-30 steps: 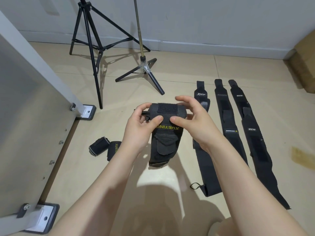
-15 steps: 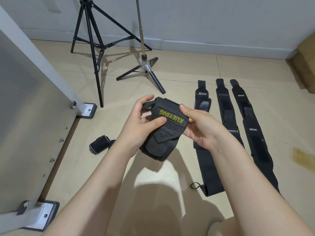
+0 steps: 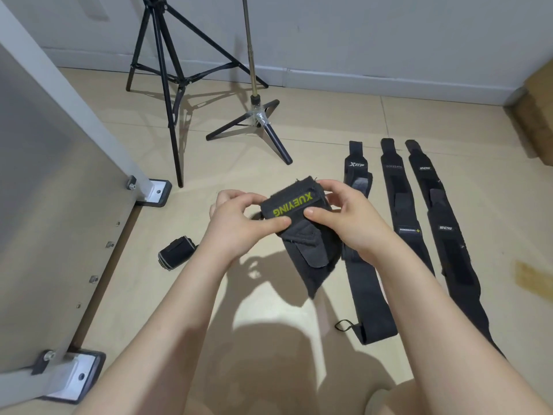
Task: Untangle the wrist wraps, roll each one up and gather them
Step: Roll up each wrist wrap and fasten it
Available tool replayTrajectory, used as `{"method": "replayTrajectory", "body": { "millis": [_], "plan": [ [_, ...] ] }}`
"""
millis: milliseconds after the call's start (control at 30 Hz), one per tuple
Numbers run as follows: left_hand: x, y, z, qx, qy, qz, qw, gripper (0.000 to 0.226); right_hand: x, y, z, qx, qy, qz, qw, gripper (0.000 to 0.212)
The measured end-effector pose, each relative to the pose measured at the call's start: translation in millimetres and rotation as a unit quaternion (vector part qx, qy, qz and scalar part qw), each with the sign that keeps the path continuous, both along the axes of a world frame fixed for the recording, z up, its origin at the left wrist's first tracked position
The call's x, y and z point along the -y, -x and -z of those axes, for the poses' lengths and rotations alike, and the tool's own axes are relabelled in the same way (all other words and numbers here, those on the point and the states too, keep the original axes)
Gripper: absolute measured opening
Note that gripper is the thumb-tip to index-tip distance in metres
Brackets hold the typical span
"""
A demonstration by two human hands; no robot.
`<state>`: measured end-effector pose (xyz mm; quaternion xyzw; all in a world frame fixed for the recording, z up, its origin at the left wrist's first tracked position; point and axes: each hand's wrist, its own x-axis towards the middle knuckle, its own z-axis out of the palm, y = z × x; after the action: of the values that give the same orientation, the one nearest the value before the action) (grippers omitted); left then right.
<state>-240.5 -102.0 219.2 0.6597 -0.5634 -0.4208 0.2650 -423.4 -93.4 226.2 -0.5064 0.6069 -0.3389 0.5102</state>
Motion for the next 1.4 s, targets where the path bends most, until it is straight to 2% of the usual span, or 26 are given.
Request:
{"method": "replayTrajectory", "body": {
  "millis": [67, 167, 233, 333, 367, 433, 533, 667, 700, 767, 867, 967, 1033, 1167, 1267, 1400],
  "plan": [
    [-4.1, 2.9, -4.4, 0.080, 0.050, 0.056, 0.994, 0.046, 0.1, -1.2, -0.3, -0.079, 0.031, -0.031, 0.996, 0.038],
    [-8.1, 10.4, -5.4, 0.056, 0.066, 0.114, 0.990, 0.060, -3.0, -10.7, -3.3, -0.153, 0.080, -0.066, 0.983, 0.046],
    [-9.0, 9.8, -6.1, 0.049, 0.064, 0.118, 0.990, 0.057, -4.8, -12.2, -3.8, -0.133, 0.084, -0.072, 0.985, 0.045],
    [-6.2, 0.7, -7.5, 0.064, 0.081, 0.105, 0.989, 0.052, -3.4, -2.0, -7.9, 0.026, 0.014, -0.061, 0.998, 0.033],
    [-5.1, -1.8, -7.0, 0.066, 0.086, 0.108, 0.988, 0.052, -3.0, 2.7, -9.3, 0.052, -0.017, -0.065, 0.996, 0.026],
    [-4.0, -4.0, -5.6, 0.078, 0.102, 0.124, 0.984, 0.053, -3.7, 8.5, -9.2, 0.018, -0.055, -0.094, 0.994, 0.010],
    [-3.0, -2.8, -3.1, 0.109, 0.131, 0.137, 0.976, 0.054, -4.3, 7.2, -1.7, -0.017, -0.046, -0.087, 0.995, 0.015],
    [-3.5, -3.6, -3.4, 0.064, 0.134, 0.128, 0.981, 0.052, -4.8, 7.0, 6.2, -0.160, 0.012, -0.122, 0.979, 0.018],
    [-4.0, -3.9, -3.8, 0.051, 0.131, 0.132, 0.981, 0.051, -4.8, 9.5, 8.7, -0.166, 0.000, -0.137, 0.977, 0.017],
    [-5.5, -4.7, -5.6, 0.030, 0.116, 0.147, 0.982, 0.048, -4.3, 16.7, 13.4, -0.118, -0.038, -0.133, 0.983, 0.016],
    [-8.5, -4.0, -7.5, 0.015, 0.090, 0.194, 0.977, 0.047, -2.3, 22.8, 20.4, -0.085, -0.064, -0.072, 0.992, 0.015],
    [-9.0, -4.2, -3.7, 0.012, 0.057, 0.206, 0.977, 0.044, -2.4, 14.9, 27.1, -0.206, -0.010, 0.002, 0.979, 0.013],
    [-6.0, -7.5, -2.5, 0.002, 0.053, 0.184, 0.981, 0.044, -3.1, 6.3, 24.4, -0.238, 0.046, 0.004, 0.970, 0.021],
    [-1.3, -15.6, -2.7, -0.025, 0.052, 0.129, 0.990, 0.043, -4.5, 7.4, 11.8, -0.214, 0.125, 0.012, 0.969, 0.033],
    [0.6, -20.2, -1.5, -0.057, 0.042, 0.108, 0.992, 0.042, -8.9, 7.8, 14.1, -0.207, 0.093, -0.056, 0.972, 0.017],
    [2.9, -22.7, -2.0, -0.089, 0.033, 0.096, 0.991, 0.042, -9.3, 1.7, 19.0, -0.187, 0.083, -0.082, 0.975, 0.021]
  ]
}}
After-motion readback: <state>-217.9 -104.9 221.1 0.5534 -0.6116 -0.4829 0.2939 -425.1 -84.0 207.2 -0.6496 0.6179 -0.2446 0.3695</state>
